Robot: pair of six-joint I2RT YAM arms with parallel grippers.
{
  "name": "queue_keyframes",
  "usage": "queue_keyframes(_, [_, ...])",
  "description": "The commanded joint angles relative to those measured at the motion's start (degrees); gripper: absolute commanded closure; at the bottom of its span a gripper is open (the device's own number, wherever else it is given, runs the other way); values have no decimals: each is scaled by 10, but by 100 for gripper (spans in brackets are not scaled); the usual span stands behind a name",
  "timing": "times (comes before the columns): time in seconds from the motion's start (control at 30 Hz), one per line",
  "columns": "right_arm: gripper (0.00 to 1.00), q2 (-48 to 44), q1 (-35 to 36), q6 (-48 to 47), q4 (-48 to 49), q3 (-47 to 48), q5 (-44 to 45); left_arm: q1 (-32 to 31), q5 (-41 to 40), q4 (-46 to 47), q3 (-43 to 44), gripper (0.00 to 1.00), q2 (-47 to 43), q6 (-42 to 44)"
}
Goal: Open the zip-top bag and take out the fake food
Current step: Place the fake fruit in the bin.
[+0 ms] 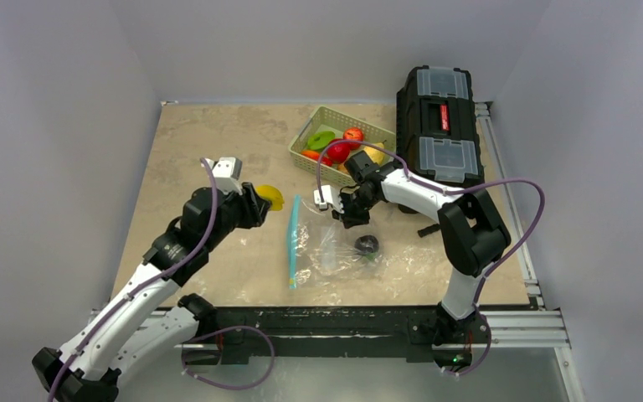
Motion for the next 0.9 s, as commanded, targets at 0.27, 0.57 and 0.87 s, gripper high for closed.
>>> queue_keyframes(0.27, [100, -1, -3, -10, -9, 2, -2, 32, 62, 123, 28, 100, 64, -18])
queue_keyframes(0.57, [100, -1, -3, -11, -10, 3, -4, 54, 118, 169, 38, 100, 110, -39])
queue_keyframes(0.87, [100, -1, -3, -11, -13, 4, -4, 63, 136, 240, 58, 100, 173, -68])
